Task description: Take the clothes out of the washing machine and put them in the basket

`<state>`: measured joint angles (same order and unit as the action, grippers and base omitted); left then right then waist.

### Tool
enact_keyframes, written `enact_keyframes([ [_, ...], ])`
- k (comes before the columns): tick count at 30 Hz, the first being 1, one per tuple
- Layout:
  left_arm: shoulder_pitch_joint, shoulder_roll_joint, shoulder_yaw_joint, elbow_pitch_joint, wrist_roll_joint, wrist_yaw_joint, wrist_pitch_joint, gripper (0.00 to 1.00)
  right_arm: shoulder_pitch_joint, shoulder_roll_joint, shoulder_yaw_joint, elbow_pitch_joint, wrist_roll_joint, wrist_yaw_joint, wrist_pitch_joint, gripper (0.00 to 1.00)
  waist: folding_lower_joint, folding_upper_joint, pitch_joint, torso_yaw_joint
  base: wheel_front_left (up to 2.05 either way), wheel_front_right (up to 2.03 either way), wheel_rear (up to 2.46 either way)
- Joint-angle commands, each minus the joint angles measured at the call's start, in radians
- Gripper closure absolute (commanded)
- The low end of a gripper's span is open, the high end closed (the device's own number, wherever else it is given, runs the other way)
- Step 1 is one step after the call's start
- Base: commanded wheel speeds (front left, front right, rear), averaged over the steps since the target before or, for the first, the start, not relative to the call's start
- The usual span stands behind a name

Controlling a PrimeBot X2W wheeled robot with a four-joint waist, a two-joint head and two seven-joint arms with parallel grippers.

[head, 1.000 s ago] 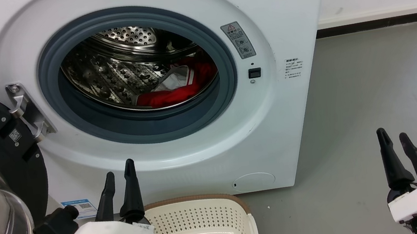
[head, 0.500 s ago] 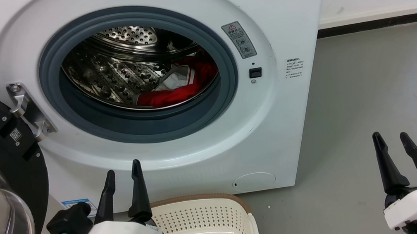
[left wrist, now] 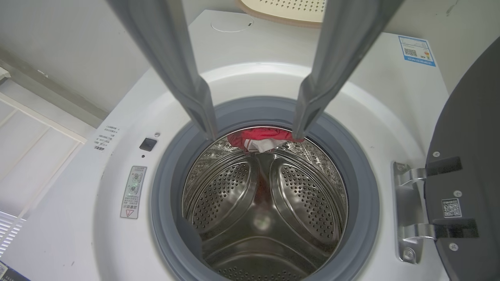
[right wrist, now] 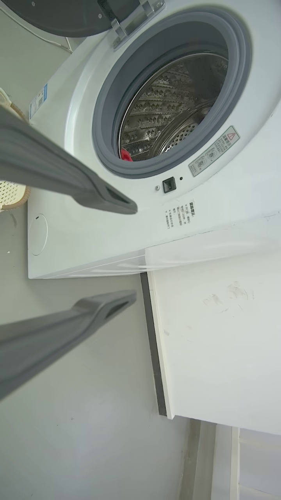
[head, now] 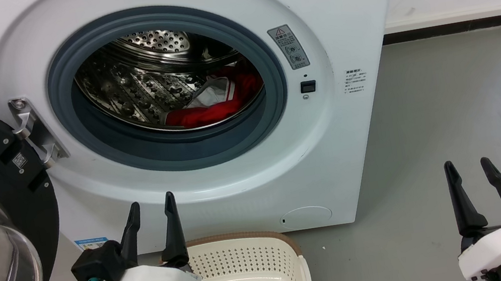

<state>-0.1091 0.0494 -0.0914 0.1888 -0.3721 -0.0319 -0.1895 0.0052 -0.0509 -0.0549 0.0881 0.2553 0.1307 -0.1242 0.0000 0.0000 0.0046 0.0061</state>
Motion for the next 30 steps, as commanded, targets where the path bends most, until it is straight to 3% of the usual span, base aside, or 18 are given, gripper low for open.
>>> enact_keyframes([
  [1, -0.020, 0.001, -0.002, -0.005, 0.017, 0.004, -0.009, 0.00, 0.008, 0.000, 0.000, -0.011, -0.017, 0.000, -0.008, 0.00, 0.0000, 0.0000, 0.000, 0.000, 0.00, 0.00, 0.00],
  [30, -0.021, 0.001, -0.021, 0.017, 0.246, 0.039, -0.066, 0.00, 0.018, 0.001, -0.001, -0.006, -0.247, 0.000, -0.035, 0.00, 0.0000, 0.0000, 0.000, 0.007, 0.00, 0.00, 0.00],
])
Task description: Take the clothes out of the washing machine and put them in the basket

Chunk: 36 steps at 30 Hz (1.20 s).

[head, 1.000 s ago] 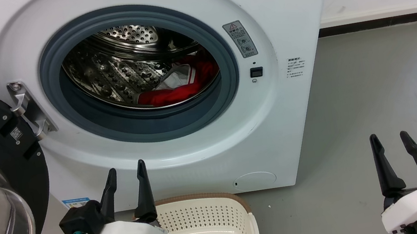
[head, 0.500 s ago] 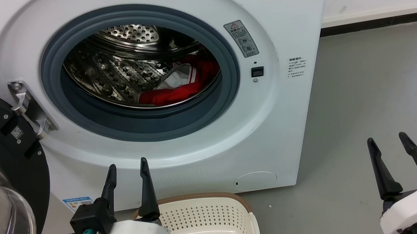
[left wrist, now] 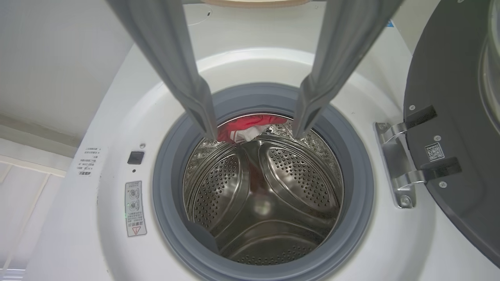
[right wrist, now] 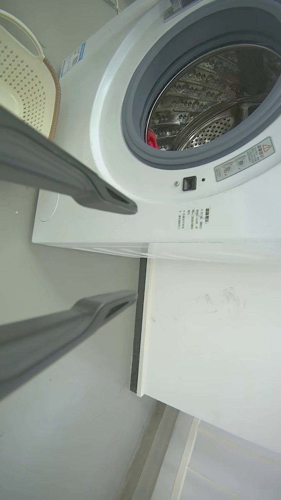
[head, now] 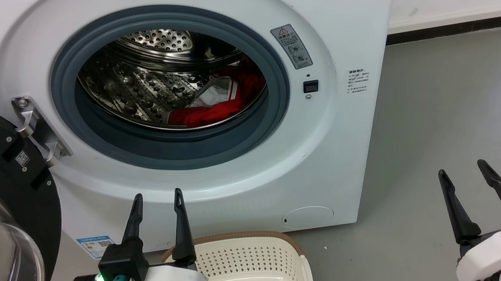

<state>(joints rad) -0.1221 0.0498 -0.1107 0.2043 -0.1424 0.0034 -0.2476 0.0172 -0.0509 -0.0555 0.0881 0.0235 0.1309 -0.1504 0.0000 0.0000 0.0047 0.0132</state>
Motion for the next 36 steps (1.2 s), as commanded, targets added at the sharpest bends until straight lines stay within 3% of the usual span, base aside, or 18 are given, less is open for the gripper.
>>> enact_keyframes([
  [1, -0.008, 0.001, -0.003, 0.002, 0.023, 0.005, -0.010, 0.00, 0.007, 0.001, 0.000, -0.006, -0.023, 0.000, -0.010, 0.00, 0.0000, 0.0000, 0.000, 0.000, 0.00, 0.00, 0.00],
  [25, -0.016, 0.001, 0.003, 0.021, 0.056, 0.019, -0.018, 0.00, -0.003, 0.001, -0.004, 0.000, -0.045, 0.000, -0.014, 0.00, 0.0000, 0.0000, 0.010, 0.003, 0.00, 0.00, 0.00],
  [36, -0.121, 0.002, 0.026, 0.047, 0.073, 0.036, -0.018, 0.00, -0.060, 0.001, 0.013, -0.025, -0.047, 0.000, -0.016, 0.00, 0.0000, 0.0000, 0.124, -0.033, 0.00, 0.00, 0.00],
])
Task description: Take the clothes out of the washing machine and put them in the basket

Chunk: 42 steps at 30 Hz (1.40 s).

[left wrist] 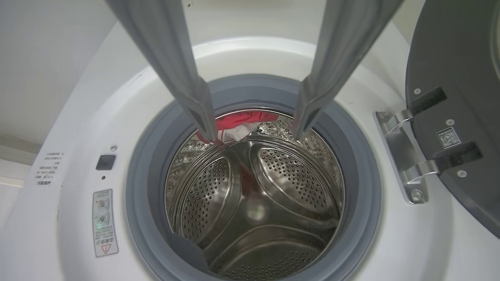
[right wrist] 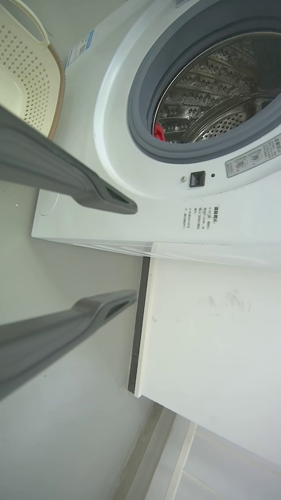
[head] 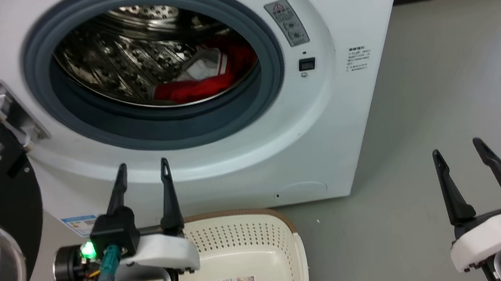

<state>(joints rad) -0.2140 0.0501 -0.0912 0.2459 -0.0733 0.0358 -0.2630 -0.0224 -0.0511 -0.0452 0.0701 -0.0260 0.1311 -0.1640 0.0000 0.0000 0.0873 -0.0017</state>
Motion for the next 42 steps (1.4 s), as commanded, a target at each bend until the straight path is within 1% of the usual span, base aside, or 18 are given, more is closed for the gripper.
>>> enact_keyframes([
  [1, -0.043, 0.004, 0.011, 0.012, 0.004, 0.005, -0.003, 0.00, -0.030, 0.002, 0.006, -0.013, 0.003, -0.001, -0.003, 0.00, 0.0000, 0.0000, 0.062, -0.024, 0.00, 0.00, 0.00],
  [12, -0.241, 0.027, 0.039, 0.103, 0.013, 0.019, -0.003, 0.00, -0.128, 0.002, 0.020, -0.032, 0.009, -0.001, -0.027, 0.00, 0.0000, 0.0000, 0.273, -0.076, 0.00, 0.00, 0.00],
  [17, -0.365, 0.042, 0.051, 0.180, 0.001, 0.011, -0.003, 0.00, -0.176, 0.002, 0.026, -0.031, 0.016, -0.001, -0.045, 0.00, 0.0000, 0.0000, 0.370, -0.096, 0.00, 0.00, 0.00],
  [21, -0.464, 0.063, 0.059, 0.248, -0.001, 0.014, 0.003, 0.00, -0.208, 0.002, 0.037, -0.020, 0.034, -0.001, -0.058, 0.00, 0.0000, 0.0000, 0.434, -0.116, 0.00, 0.00, 0.00],
  [25, -0.562, 0.096, 0.064, 0.311, -0.005, -0.001, 0.024, 0.00, -0.235, 0.002, 0.056, 0.001, 0.051, -0.001, -0.073, 0.00, 0.0000, 0.0000, 0.481, -0.144, 0.00, 0.00, 0.00],
  [32, -0.727, 0.154, 0.064, 0.409, -0.004, -0.018, 0.103, 0.00, -0.275, 0.002, 0.101, 0.045, 0.082, -0.001, -0.093, 0.00, 0.0000, 0.0000, 0.527, -0.194, 0.00, 0.00, 0.00],
  [42, -0.950, 0.242, 0.035, 0.538, 0.023, -0.043, 0.293, 0.00, -0.320, 0.002, 0.150, 0.078, 0.139, -0.001, -0.102, 0.00, 0.0000, 0.0000, 0.574, -0.270, 0.00, 0.00, 0.00],
])
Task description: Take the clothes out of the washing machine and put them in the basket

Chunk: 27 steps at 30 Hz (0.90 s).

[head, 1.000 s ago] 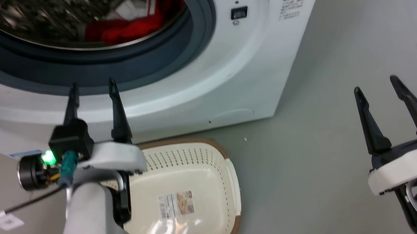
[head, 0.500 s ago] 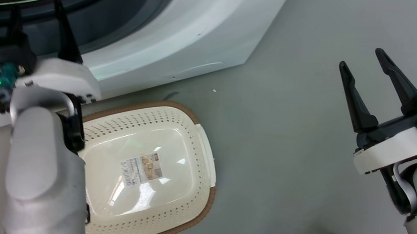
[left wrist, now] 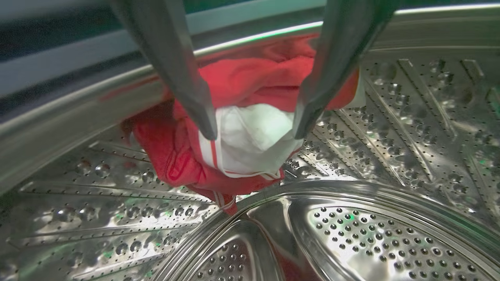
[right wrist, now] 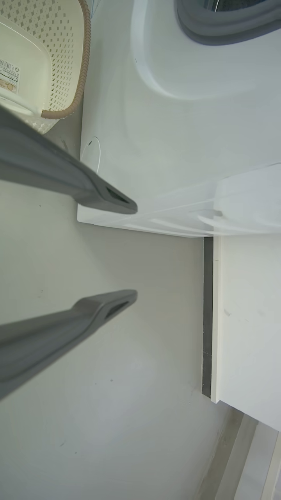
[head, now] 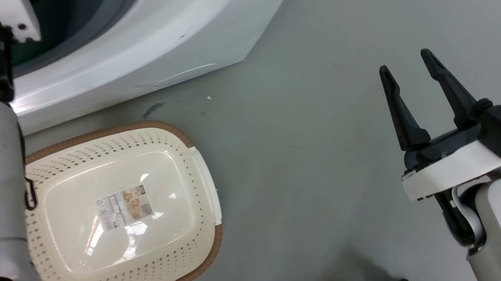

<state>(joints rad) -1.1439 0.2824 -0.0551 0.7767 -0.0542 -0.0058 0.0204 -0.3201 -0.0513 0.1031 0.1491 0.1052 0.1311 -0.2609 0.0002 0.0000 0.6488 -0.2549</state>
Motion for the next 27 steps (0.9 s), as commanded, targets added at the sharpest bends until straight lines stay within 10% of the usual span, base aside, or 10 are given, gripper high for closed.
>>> enact_keyframes([
  [1, -0.037, 0.019, -0.003, 0.022, 0.008, -0.004, 0.032, 0.00, -0.022, 0.002, 0.004, -0.003, 0.013, -0.001, -0.004, 0.00, -0.0002, 0.0000, 0.017, -0.025, 0.00, 0.00, 0.00],
  [24, -0.268, 0.172, -0.056, 0.059, 0.060, 0.020, 0.460, 0.00, -0.051, 0.002, 0.094, -0.020, 0.118, -0.001, -0.004, 0.00, -0.0002, 0.0000, 0.148, -0.146, 0.00, 0.00, 0.00],
  [25, -0.265, 0.170, -0.056, 0.048, 0.056, 0.022, 0.472, 0.38, -0.053, 0.002, 0.097, -0.019, 0.118, -0.001, -0.004, 0.00, -0.0002, 0.0000, 0.150, -0.145, 0.00, 0.00, 0.00],
  [27, -0.255, 0.169, -0.058, 0.024, 0.055, 0.029, 0.491, 0.85, -0.056, 0.002, 0.106, -0.022, 0.123, -0.001, -0.004, 0.00, -0.0002, 0.0000, 0.156, -0.144, 0.00, 0.00, 0.00],
])
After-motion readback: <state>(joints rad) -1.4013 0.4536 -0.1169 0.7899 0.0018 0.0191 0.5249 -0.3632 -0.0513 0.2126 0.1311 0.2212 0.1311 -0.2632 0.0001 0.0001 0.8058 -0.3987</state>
